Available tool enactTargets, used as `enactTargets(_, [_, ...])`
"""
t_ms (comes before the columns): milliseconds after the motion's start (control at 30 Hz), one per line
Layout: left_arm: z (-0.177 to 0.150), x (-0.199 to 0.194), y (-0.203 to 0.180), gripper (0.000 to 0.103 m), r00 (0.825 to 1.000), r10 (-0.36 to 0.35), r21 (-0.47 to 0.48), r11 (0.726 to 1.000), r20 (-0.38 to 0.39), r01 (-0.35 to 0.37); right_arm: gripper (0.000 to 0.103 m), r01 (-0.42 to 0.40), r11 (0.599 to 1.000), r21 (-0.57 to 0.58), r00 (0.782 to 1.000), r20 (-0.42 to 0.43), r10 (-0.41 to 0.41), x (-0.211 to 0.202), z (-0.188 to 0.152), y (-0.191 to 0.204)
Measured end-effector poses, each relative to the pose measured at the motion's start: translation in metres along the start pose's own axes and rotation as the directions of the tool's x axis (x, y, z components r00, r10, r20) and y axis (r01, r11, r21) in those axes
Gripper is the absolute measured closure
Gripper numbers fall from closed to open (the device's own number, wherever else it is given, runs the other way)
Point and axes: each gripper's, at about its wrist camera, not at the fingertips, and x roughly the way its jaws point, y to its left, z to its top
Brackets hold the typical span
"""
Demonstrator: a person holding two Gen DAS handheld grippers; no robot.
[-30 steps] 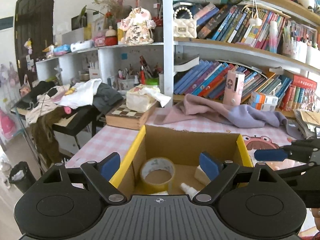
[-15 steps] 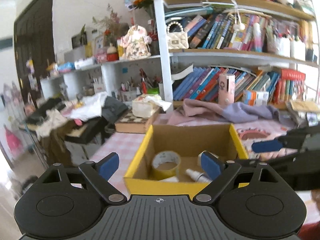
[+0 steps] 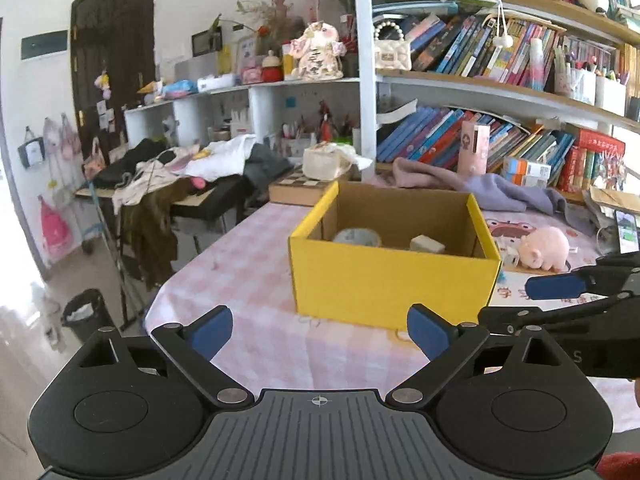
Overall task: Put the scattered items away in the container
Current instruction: 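Lift both tools out of the yellow box and back away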
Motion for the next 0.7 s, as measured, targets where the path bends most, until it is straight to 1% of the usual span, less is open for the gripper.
enactTargets(100, [-0.005,-0.01,0.0,0.007,1.0,0.003,0.002,1.0,-0.004,-0.003,0.05,0.019,1.0,-0.021,1.0,0.016,-0.018,-0.013,-0.006,0.006])
enactTargets(233, [-0.013,-0.021,-0.004,0.006,1.0,-0.014,0.04,0.999,0.001,0.014,0.049,0.065,0.998,0.017,0.998,0.023,-0.065,-0.025,-0.013,-0.001])
enactTargets(300, [-0.015,-0.025,-0.006,0.004,1.0,-0.026,0.054,0.998,0.005,0.026,0.049,0.067,0.997,0.031,0.998,0.01,-0.067,-0.026,-0.015,0.0])
enactTargets(400, [-0.016,-0.026,-0.008,0.003,0.999,-0.041,0.064,0.997,0.002,0.041,0.049,0.053,0.999,0.012,0.999,-0.002,-0.053,-0.03,-0.018,0.008])
enactTargets(467, [-0.016,-0.025,-0.01,0.003,0.999,-0.053,0.071,0.996,-0.013,0.053,0.046,0.051,0.999,-0.001,0.999,-0.01,-0.051,-0.032,-0.02,0.013])
enactTargets(600, [-0.017,-0.02,-0.016,0.003,0.997,-0.069,0.093,0.993,-0.037,0.072,0.04,0.057,0.998,0.007,0.998,-0.032,-0.057,-0.035,-0.023,0.012])
enactTargets(700, [-0.018,-0.014,-0.021,0.003,0.994,-0.095,0.093,0.991,-0.063,0.1,0.039,0.056,0.998,0.02,0.996,-0.068,-0.055,-0.037,-0.03,0.008])
